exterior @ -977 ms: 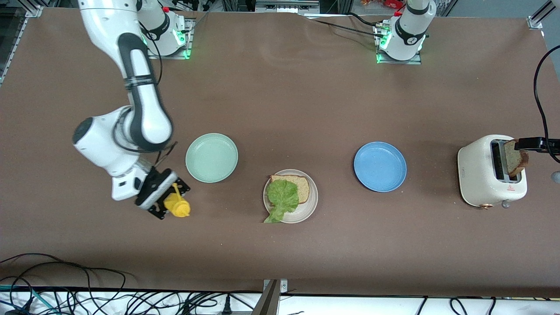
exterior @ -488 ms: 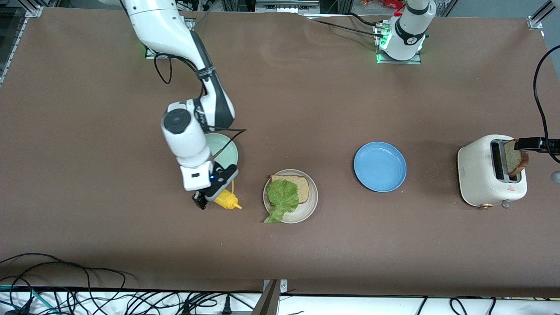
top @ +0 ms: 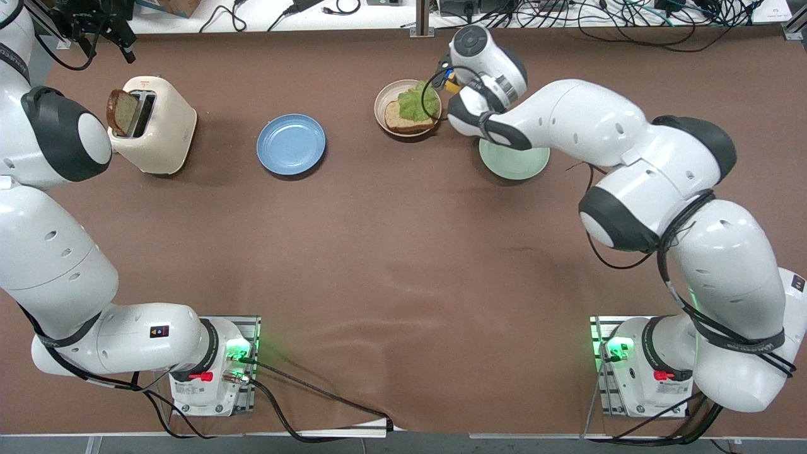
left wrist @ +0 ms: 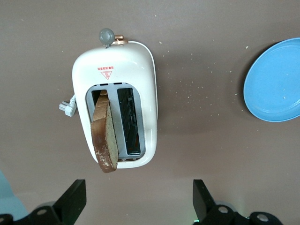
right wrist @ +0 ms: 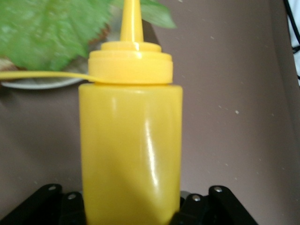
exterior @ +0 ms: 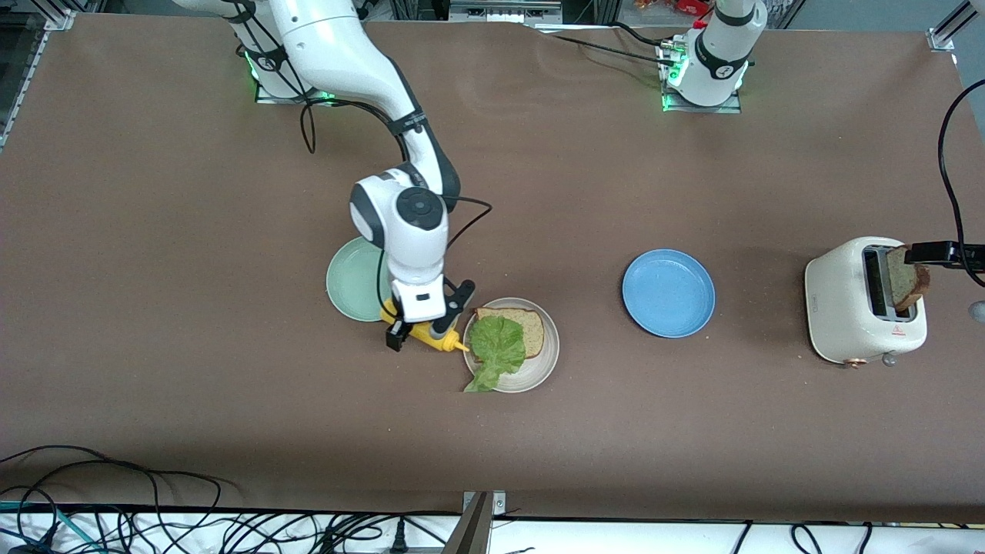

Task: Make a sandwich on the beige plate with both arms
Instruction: 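Carry the yellow bottle with the right gripper over the beige plate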

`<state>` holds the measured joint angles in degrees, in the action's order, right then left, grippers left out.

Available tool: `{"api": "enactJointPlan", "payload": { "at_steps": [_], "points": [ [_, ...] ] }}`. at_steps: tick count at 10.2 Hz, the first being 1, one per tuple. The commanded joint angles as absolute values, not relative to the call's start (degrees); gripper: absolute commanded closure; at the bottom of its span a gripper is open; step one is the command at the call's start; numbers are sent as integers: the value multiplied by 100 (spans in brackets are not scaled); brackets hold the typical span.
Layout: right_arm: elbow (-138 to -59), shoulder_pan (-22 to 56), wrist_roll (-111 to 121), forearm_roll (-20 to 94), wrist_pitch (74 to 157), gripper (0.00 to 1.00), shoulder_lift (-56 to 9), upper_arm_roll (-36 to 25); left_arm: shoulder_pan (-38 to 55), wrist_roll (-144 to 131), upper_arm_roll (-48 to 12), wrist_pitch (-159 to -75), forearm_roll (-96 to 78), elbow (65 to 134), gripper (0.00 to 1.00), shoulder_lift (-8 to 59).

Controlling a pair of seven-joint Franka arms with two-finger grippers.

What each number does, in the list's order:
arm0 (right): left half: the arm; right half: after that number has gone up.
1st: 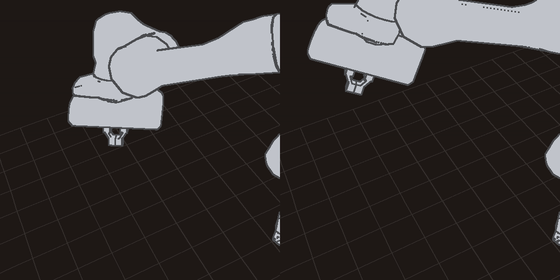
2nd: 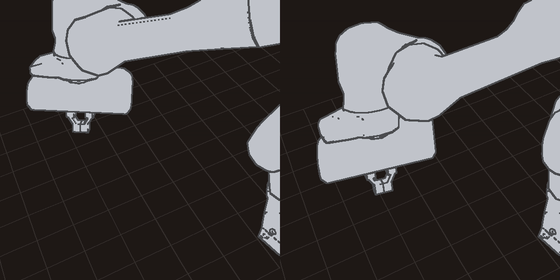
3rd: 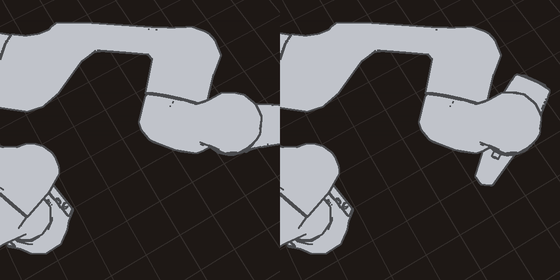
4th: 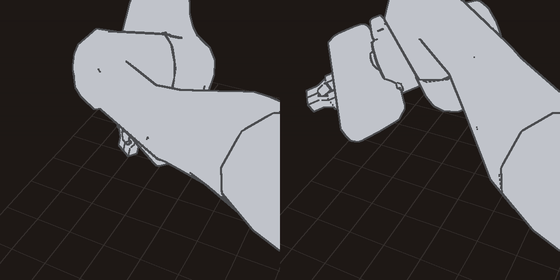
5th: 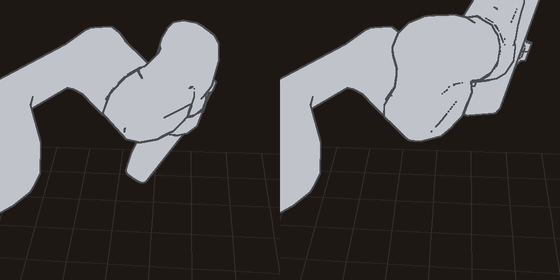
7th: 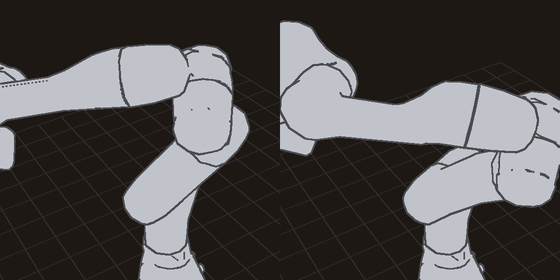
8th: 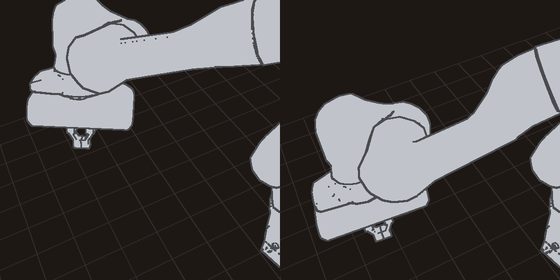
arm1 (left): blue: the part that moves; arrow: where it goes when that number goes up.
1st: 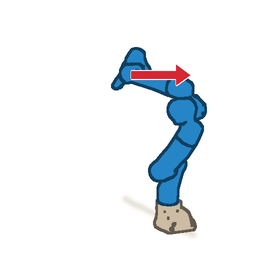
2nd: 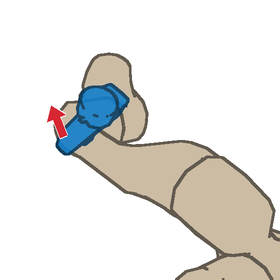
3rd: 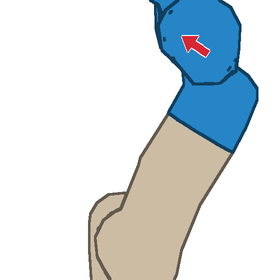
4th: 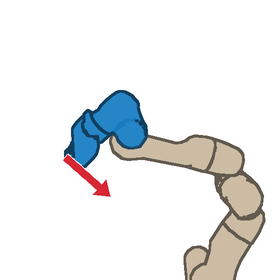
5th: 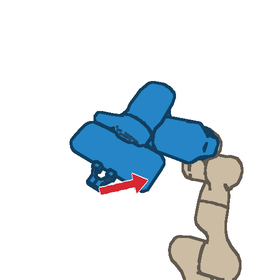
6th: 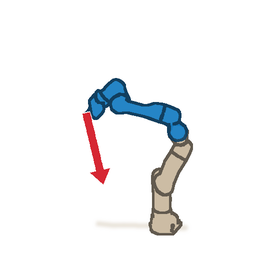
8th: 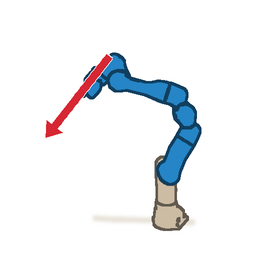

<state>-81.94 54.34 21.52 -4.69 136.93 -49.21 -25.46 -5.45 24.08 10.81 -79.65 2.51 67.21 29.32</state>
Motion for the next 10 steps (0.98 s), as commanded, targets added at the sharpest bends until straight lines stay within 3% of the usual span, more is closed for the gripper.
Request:
{"api": "enactJointPlan", "payload": {
  "at_steps": [1,6,8,10],
  "points": [
    [-7893,5616,1768,-903,13544,100,-5308,-2646,-536,2417,1046,-7963,413,6812,0,2821],
    [-7866,5713,1406,-1292,13526,100,-5458,-2672,-527,2417,1037,-7963,413,6812,0,2821],
    [-7649,5669,1703,-1231,12671,100,-5100,-2803,-527,2417,1046,-7963,413,6812,0,2821],
    [-7602,5459,2667,-392,12253,100,-4564,-2821,-527,2417,1037,-7963,413,6812,0,2813]
  ]
}}
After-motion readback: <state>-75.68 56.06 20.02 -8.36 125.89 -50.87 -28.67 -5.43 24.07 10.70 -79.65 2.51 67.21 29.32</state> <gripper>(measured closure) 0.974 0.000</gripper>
